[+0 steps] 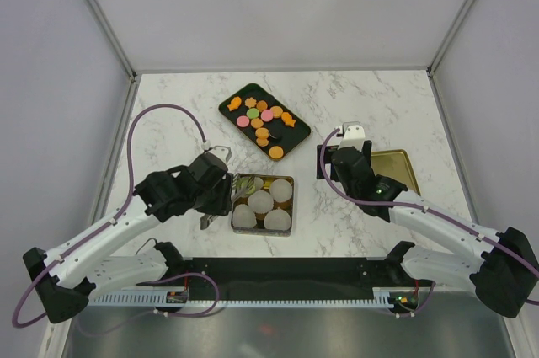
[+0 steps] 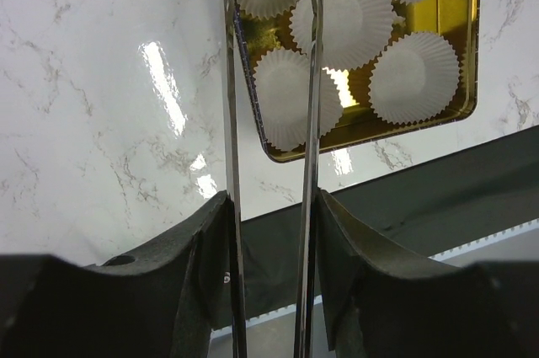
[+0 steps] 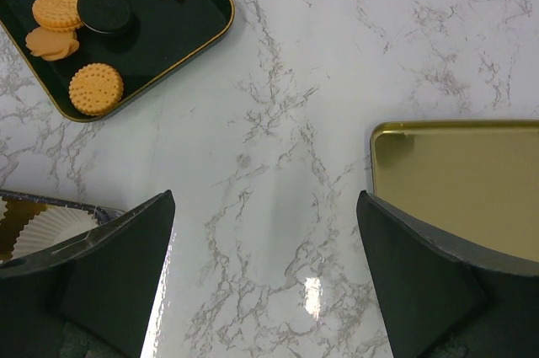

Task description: Pack the cookies

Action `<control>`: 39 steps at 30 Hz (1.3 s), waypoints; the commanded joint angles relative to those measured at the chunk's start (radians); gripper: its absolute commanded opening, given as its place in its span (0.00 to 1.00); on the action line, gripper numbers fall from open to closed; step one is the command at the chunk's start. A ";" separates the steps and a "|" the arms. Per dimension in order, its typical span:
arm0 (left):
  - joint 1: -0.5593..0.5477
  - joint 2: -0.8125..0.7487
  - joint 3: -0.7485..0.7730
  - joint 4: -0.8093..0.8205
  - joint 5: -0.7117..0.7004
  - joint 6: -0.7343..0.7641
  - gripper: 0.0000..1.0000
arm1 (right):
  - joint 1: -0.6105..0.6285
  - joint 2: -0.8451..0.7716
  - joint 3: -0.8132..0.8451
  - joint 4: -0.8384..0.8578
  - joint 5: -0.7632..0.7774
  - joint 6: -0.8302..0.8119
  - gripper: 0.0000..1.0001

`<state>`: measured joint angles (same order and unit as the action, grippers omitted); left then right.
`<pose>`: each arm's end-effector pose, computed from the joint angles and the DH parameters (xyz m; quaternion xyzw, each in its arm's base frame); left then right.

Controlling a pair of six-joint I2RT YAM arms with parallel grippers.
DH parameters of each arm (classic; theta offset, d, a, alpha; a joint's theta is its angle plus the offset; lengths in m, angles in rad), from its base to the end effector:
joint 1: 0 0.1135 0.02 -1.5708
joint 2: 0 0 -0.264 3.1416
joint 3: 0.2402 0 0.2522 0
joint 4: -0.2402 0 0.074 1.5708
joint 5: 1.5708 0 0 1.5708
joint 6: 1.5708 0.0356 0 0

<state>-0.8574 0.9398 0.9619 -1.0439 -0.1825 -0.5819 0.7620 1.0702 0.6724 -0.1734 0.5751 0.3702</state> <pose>0.1127 -0.1203 0.2991 0.1072 0.9529 -0.1120 0.2608 0.1796 0.1446 0.2494 -0.0305 0.8520 0.0364 0.5214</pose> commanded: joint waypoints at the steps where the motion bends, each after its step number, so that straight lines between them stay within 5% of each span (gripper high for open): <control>1: -0.005 -0.012 0.001 0.012 -0.029 -0.035 0.51 | 0.002 -0.018 0.010 0.026 -0.003 0.007 0.98; 17: -0.006 -0.013 0.161 0.005 -0.014 -0.010 0.48 | 0.000 -0.007 0.016 0.028 -0.012 0.010 0.98; 26: 0.003 0.309 0.399 0.102 -0.149 0.164 0.51 | 0.002 0.005 0.015 0.029 -0.006 0.010 0.98; 39: 0.106 0.752 0.675 0.182 -0.153 0.333 0.57 | 0.000 -0.012 0.001 0.028 0.006 0.001 0.98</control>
<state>-0.7628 1.6531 1.5692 -0.9085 -0.3138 -0.3302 0.7620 1.0740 0.6720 -0.1734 0.5728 0.3702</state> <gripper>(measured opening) 0.569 0.982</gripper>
